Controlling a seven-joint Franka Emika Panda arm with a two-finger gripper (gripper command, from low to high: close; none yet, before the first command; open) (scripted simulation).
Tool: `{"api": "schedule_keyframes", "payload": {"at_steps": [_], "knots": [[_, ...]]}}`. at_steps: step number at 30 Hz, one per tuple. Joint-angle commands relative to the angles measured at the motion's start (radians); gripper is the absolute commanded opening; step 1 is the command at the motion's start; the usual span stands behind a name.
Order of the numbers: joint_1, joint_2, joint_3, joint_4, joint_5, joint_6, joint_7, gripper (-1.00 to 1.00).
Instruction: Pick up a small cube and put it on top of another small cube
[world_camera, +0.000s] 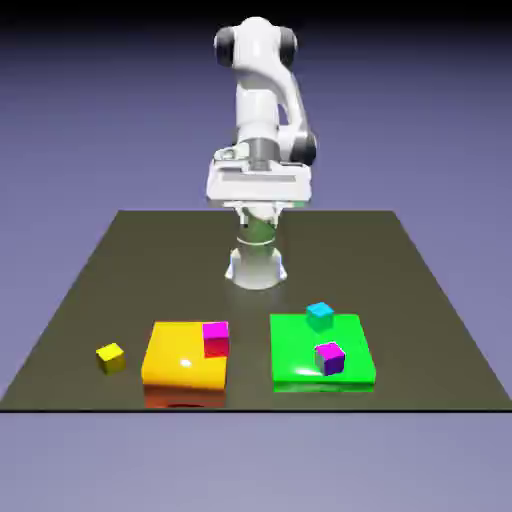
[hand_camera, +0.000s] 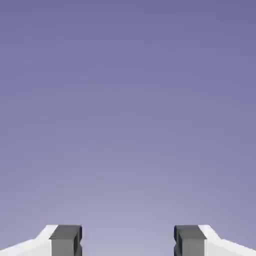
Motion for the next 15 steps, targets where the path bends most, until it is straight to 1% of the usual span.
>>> {"api": "schedule_keyframes", "payload": {"at_steps": [1,15], "knots": [[0.016,-0.015,-0.036,0.013,-0.003,-0.012,-0.033,0.0],[0.238,-0.231,-0.544,0.19,-0.041,-0.182,-0.494,0.0]]}}
